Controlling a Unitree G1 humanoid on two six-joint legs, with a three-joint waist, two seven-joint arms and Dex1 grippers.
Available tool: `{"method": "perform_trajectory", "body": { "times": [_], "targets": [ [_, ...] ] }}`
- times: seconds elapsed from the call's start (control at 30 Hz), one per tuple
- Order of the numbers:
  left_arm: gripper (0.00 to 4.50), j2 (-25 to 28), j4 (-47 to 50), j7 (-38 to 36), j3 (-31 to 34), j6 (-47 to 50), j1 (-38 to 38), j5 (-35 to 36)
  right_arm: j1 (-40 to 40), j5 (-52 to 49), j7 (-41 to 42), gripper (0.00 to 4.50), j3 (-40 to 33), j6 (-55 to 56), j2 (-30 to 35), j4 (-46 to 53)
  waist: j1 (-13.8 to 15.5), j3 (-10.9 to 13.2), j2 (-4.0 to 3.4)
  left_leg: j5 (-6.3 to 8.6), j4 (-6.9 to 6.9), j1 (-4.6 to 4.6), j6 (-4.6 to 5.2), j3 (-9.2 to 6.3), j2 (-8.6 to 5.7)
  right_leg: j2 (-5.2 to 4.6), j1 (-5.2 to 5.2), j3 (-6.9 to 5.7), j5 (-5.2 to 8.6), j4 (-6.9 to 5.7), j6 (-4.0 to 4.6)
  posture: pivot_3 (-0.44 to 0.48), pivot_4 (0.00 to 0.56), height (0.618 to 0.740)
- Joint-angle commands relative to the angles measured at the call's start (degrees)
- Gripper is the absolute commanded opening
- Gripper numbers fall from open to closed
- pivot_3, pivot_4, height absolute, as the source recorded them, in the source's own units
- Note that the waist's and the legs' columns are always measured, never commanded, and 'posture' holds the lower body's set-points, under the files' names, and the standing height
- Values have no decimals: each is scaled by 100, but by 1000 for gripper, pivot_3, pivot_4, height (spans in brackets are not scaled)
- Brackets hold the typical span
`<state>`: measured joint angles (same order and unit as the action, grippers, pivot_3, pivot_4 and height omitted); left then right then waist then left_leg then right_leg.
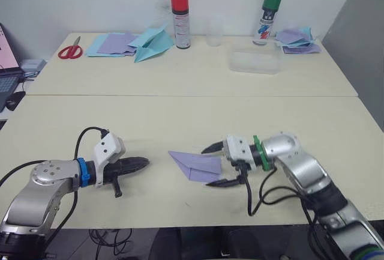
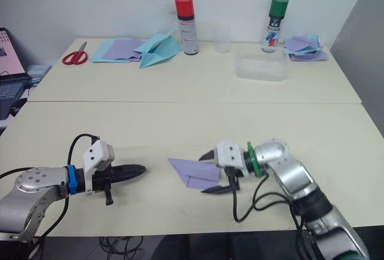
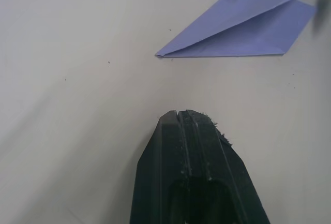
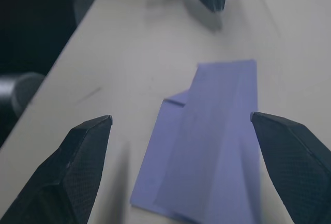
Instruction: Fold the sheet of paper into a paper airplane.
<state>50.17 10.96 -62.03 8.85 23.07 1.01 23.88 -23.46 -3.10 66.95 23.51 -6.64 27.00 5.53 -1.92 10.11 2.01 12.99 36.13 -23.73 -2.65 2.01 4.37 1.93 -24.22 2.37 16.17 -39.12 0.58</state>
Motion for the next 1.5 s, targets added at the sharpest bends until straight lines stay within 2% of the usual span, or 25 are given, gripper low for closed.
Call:
{"method": "perform_trajectory", "body": {
  "times": [0.03,0.13,0.23,0.57,0.83,1.07,1.17,1.2,1.33,1.5],
  "targets": [
    [0,28,226,15,116,-81,-63,53,-27,403,-739,4478,-10,694,-292,-226,-5,0,0,-1,0,3,-1,1,-1,6,1,2,-7,0,1,0,150,740],
    [0,-41,315,79,83,-41,-83,84,-1,601,-1023,4478,43,1208,-445,-575,11,-1,1,-2,5,8,-2,0,-3,20,6,-2,-13,-1,3,0,150,740],
    [0,-100,414,123,49,-26,-16,89,102,431,-993,3899,31,1198,-522,-539,20,-1,2,-3,5,6,-2,2,5,23,7,-1,-13,-1,3,0,150,740],
    [0,-299,537,243,-252,2,-256,50,208,259,-837,60,-90,1822,-267,-660,26,-2,3,-3,9,7,-2,4,6,23,11,-2,-14,-3,4,0,150,740],
    [0,-795,310,485,-745,135,-968,0,227,267,-641,22,-17,2155,-45,-788,31,-4,7,-2,49,5,-2,3,-13,26,15,1,-14,-32,4,0,150,740],
    [0,-1175,78,582,-1389,-78,-1376,-455,309,292,-696,22,55,1656,-96,-606,28,-5,7,-2,84,15,-1,-1,-26,27,16,9,-13,-86,3,0,150,740],
    [0,-1202,-46,544,-1483,-156,-1488,-559,349,256,-687,920,28,1446,-73,-456,26,-5,8,-4,86,24,0,-4,-27,28,19,9,-13,-95,3,0,150,740],
    [0,-1198,-67,523,-1503,-170,-1502,-581,367,257,-696,1381,15,1420,-65,-410,26,-5,8,-4,86,25,0,-5,-27,28,20,8,-13,-95,3,0,150,740],
    [0,-1173,-184,393,-1685,-231,-1543,-722,470,29,-635,2721,-135,1153,25,-58,26,-5,8,-4,86,25,0,-4,-28,29,20,11,-13,-95,3,0,150,740],
    [0,-1064,-475,366,-1957,-461,-1561,-1186,561,-273,-509,2721,-366,1139,313,243,28,-5,8,-4,86,25,1,-4,-38,28,21,13,-13,-94,2,0,150,740]
  ]
}}
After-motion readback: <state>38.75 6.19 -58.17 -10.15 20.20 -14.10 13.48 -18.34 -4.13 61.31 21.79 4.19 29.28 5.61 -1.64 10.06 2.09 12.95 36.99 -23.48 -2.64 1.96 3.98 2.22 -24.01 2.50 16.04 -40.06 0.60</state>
